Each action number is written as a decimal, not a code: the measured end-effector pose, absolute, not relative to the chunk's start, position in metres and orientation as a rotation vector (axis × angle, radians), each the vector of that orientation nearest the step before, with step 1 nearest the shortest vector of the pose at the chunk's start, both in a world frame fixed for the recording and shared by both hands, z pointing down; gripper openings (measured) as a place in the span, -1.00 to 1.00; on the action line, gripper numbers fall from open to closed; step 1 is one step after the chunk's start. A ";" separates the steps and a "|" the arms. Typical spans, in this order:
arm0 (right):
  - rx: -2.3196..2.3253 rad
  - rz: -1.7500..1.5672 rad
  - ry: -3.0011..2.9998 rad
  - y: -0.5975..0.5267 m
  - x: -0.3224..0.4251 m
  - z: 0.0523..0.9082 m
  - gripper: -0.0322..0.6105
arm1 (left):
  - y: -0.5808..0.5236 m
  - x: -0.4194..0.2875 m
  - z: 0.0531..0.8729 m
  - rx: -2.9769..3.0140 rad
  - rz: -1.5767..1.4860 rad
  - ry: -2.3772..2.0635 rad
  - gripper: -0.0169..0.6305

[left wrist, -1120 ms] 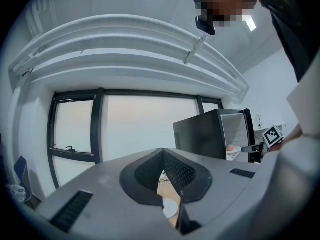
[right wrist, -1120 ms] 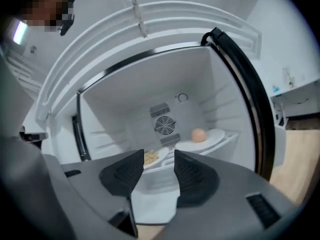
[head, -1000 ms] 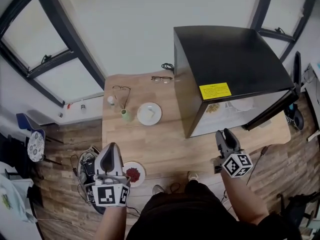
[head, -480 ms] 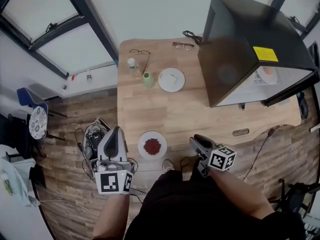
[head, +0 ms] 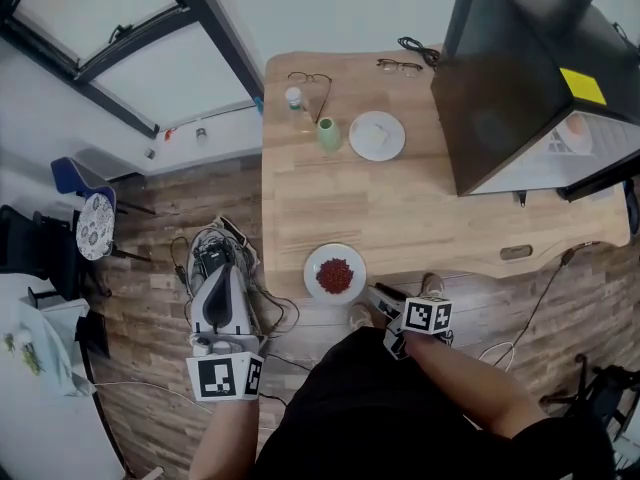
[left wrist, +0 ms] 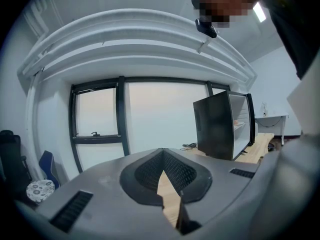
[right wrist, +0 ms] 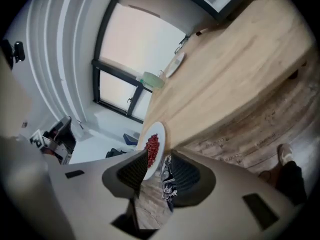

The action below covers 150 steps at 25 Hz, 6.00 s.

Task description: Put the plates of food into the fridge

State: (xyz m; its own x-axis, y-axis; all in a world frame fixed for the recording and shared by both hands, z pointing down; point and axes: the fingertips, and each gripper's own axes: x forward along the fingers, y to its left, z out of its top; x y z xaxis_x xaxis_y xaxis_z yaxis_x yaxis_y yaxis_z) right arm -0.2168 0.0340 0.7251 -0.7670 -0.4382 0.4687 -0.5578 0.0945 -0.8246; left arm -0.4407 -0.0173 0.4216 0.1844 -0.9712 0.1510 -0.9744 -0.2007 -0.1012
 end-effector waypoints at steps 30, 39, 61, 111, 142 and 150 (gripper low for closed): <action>1.154 1.876 -2.372 -0.013 -0.157 0.654 -0.80 | -0.050 -0.381 0.393 2.510 0.178 -1.924 -0.94; 1.355 1.868 -2.382 -0.028 -0.063 0.631 -0.80 | -0.080 -0.299 0.384 2.611 0.123 -1.793 -0.94; 1.664 1.846 -2.398 -0.067 0.126 0.597 -0.80 | -0.130 -0.144 0.356 2.746 0.081 -1.678 -0.94; 1.816 1.096 -1.911 -0.232 0.176 0.647 -0.28 | -0.154 -0.235 0.341 2.487 0.175 -2.079 -0.94; 1.764 0.388 -2.429 -0.130 0.176 0.443 -0.83 | -0.132 -0.136 0.375 2.727 0.107 -1.657 -0.94; 1.748 0.378 -2.453 -0.131 0.171 0.439 -0.83 | -0.123 -0.143 0.372 2.731 0.138 -1.698 -0.94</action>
State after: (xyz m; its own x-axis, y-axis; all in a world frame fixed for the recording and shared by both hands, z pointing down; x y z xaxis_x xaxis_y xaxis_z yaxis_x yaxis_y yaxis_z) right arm 0.1710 -0.1308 0.4385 -0.3333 -0.9147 0.2287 -0.9411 0.3080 -0.1397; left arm -0.1425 -0.1232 0.3719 0.4403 -0.8973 0.0319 -0.8907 -0.4410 -0.1107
